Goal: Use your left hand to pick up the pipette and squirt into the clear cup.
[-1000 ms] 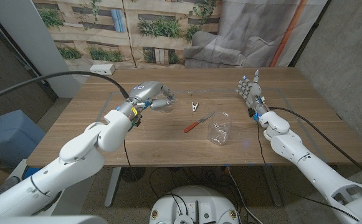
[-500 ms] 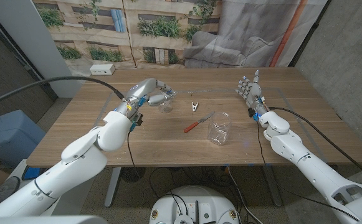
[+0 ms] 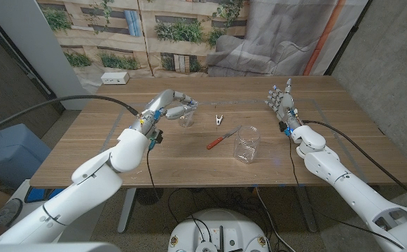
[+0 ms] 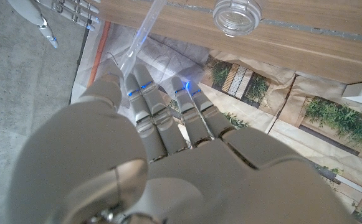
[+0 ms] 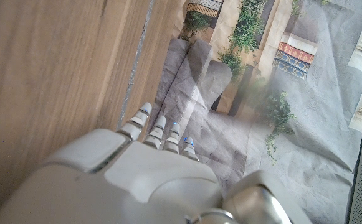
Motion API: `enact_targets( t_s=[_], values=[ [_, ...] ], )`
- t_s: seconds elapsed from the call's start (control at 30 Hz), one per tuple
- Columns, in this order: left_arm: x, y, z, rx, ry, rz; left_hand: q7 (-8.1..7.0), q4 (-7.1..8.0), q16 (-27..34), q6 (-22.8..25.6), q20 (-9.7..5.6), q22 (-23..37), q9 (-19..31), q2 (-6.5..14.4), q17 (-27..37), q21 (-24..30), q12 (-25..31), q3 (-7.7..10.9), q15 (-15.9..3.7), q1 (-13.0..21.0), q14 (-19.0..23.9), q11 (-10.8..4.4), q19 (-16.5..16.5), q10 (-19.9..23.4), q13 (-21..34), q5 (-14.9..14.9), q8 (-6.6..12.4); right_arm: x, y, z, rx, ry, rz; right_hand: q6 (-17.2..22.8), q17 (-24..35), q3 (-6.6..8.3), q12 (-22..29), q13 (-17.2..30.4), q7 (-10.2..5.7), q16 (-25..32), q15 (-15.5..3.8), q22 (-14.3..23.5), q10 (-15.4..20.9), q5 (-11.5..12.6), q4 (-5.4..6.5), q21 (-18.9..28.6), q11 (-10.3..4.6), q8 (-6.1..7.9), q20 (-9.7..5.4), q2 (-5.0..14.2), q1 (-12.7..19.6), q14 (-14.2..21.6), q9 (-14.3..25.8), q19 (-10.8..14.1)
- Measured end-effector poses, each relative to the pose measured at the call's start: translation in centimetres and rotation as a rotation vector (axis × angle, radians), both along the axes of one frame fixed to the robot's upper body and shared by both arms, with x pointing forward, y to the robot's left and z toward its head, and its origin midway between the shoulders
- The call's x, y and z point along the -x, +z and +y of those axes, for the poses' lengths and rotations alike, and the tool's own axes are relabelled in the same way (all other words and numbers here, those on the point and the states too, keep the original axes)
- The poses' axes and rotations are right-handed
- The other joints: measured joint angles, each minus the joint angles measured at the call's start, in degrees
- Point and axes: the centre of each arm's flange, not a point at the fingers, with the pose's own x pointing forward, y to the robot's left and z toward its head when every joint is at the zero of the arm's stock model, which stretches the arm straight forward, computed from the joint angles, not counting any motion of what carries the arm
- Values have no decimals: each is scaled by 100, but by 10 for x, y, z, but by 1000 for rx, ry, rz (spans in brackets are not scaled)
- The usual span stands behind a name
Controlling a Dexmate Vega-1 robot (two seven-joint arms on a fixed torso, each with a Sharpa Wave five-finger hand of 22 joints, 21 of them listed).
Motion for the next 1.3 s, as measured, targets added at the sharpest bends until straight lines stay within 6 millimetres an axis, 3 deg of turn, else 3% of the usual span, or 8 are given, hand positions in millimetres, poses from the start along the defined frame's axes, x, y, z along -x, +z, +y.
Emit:
enact_targets(
  t_s=[0.83, 1.3],
  values=[
    [-12, -14, 1, 143, -113, 54, 23, -1, -44, -165, 20, 30, -1, -98, 0, 0, -23, 0, 0, -158, 0, -3, 21, -207, 0, 0, -36, 0, 0, 0, 0, 0, -1, 0, 0, 0, 0, -13, 0, 0, 0, 0, 0, 0, 0, 0, 0, 0, 0, 0, 0, 0, 0, 0],
    [-20, -11, -15, 157, -187, 69, 0, -1, -44, -245, 20, 29, -16, -122, 1, 0, -23, 0, 0, -182, 0, -14, 20, -259, 0, 0, -85, 0, 0, 0, 0, 0, -1, 0, 0, 0, 0, -13, 0, 0, 0, 0, 0, 0, 0, 0, 0, 0, 0, 0, 0, 0, 0, 0]
  ],
)
